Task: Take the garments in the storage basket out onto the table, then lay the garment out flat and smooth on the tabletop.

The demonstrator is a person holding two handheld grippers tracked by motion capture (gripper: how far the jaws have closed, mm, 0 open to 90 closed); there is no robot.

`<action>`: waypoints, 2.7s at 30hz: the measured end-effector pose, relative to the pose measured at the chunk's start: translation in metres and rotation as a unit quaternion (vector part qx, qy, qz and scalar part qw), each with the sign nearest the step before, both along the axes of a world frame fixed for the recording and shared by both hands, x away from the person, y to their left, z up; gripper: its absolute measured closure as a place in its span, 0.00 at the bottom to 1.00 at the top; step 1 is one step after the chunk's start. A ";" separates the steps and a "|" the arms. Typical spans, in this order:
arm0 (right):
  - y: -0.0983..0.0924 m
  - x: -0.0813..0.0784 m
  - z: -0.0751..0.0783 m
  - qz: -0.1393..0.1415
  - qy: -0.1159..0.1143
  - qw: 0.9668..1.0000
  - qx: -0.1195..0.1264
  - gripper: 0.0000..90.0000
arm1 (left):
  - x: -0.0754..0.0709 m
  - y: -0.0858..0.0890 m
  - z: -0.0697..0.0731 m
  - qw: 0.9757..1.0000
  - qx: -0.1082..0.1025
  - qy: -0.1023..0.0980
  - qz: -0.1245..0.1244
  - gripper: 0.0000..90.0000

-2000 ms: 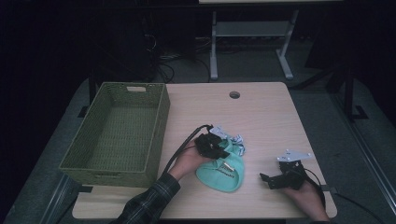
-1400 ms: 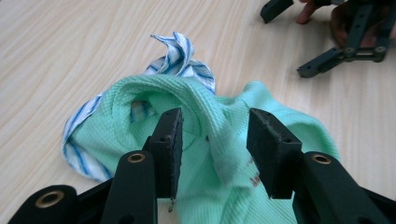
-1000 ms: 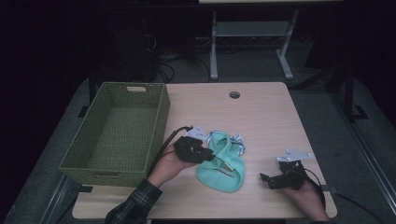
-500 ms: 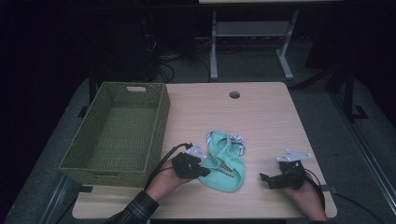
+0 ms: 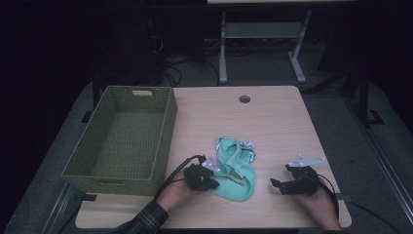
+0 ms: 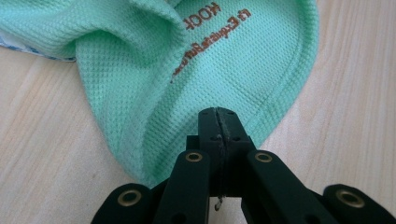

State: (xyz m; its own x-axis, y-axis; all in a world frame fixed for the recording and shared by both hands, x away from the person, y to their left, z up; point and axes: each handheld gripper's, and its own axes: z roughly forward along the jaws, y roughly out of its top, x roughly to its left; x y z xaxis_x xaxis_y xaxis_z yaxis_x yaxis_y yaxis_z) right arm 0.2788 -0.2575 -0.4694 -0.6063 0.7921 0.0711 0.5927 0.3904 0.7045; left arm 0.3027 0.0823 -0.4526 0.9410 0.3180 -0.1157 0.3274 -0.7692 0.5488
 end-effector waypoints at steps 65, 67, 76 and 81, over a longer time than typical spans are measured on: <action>0.069 0.091 0.003 0.070 0.014 0.997 0.013 0.94 | 0.004 0.000 -0.001 1.000 -0.004 0.015 0.004 1.00; 0.066 0.090 0.007 0.064 0.006 0.998 0.018 0.94 | 0.005 0.001 -0.001 1.000 -0.005 0.017 0.003 1.00; 0.044 0.090 0.017 0.037 -0.017 0.999 0.025 0.94 | 0.005 0.001 -0.001 1.000 -0.005 0.017 0.002 1.00; 0.029 0.093 0.017 0.017 -0.024 0.999 0.016 0.94 | 0.004 0.001 -0.001 1.000 -0.006 0.017 0.003 1.00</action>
